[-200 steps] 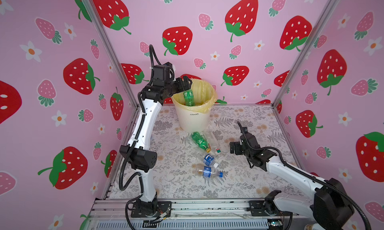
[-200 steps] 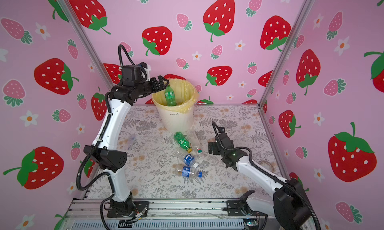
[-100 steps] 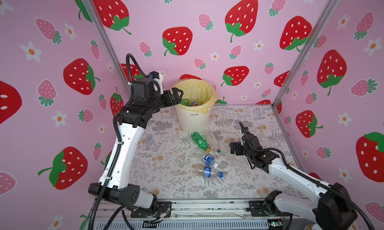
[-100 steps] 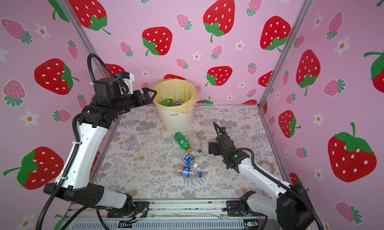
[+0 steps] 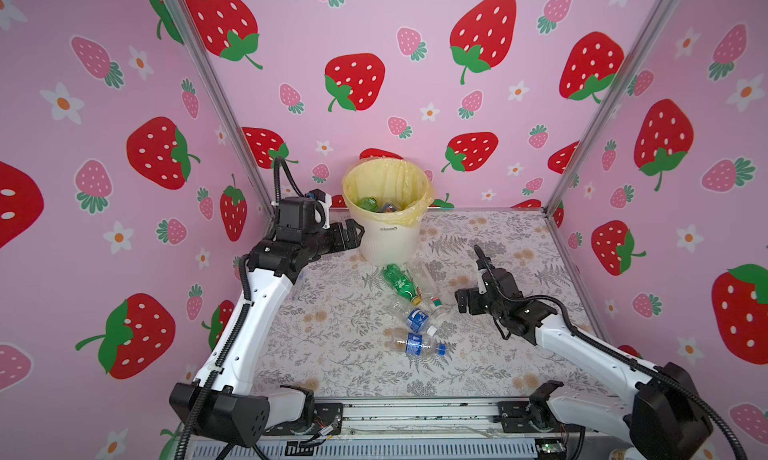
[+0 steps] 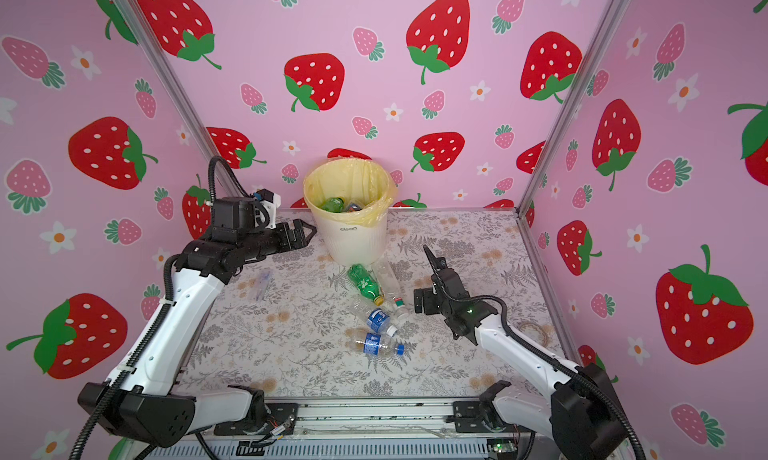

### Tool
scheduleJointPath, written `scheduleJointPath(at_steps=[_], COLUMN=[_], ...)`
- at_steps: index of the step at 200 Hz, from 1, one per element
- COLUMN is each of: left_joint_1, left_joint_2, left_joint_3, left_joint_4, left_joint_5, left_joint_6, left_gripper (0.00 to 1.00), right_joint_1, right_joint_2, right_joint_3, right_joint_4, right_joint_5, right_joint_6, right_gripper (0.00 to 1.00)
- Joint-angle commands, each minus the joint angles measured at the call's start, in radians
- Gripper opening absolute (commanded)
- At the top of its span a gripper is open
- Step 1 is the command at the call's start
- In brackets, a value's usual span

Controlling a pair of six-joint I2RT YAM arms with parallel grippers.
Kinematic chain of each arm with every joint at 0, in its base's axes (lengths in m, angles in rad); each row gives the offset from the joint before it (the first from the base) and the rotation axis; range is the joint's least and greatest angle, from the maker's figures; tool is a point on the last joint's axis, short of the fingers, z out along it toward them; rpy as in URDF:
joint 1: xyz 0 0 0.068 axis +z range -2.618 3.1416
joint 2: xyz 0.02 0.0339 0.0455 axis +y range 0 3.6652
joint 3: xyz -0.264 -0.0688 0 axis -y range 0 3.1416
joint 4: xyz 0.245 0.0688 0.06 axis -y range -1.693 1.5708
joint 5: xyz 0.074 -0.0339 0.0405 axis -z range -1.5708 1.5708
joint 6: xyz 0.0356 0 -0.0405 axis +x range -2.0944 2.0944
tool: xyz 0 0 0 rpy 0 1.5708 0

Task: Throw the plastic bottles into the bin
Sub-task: 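Draw the left gripper back from the bin while the right moves toward the pile, then lower the right gripper onto the clear green-and-red-labelled bottle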

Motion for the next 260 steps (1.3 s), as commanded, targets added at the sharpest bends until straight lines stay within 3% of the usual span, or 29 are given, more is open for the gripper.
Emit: scheduleJointPath(at_steps=[1, 67, 140, 168, 260], left_joint_1=[0.005, 0.012, 0.016, 0.016, 0.074], left_joint_2=[-0.074, -0.135, -0.157, -0.179, -0.179], left_joint_3=[-0.070, -0.205, -0.278, -0.304, -0.349], left_joint_4=[0.034, 0.012, -0.024, -0.012, 0.064], left_joint_5=[-0.021, -0.064, -0.125, -0.198, -0.045], left_joint_6=[0.031, 0.061, 0.089, 0.074, 0.028], left_gripper=[0.99, 0.99, 0.99, 0.99, 0.99], right_joint_1=[-0.003, -0.001, 0.032, 0.044, 0.085], right_joint_2=[-0.002, -0.043, 0.035, 0.104, 0.210], right_joint_3=[0.019, -0.030, -0.060, -0.041, 0.000], right_joint_4=[-0.024, 0.028, 0.123, 0.131, 0.163], right_joint_5=[-0.067, -0.121, -0.155, -0.180, -0.148], right_joint_6=[-0.038, -0.009, 0.026, 0.022, 0.058], right_gripper=[0.99, 0.99, 0.99, 1.00, 0.88])
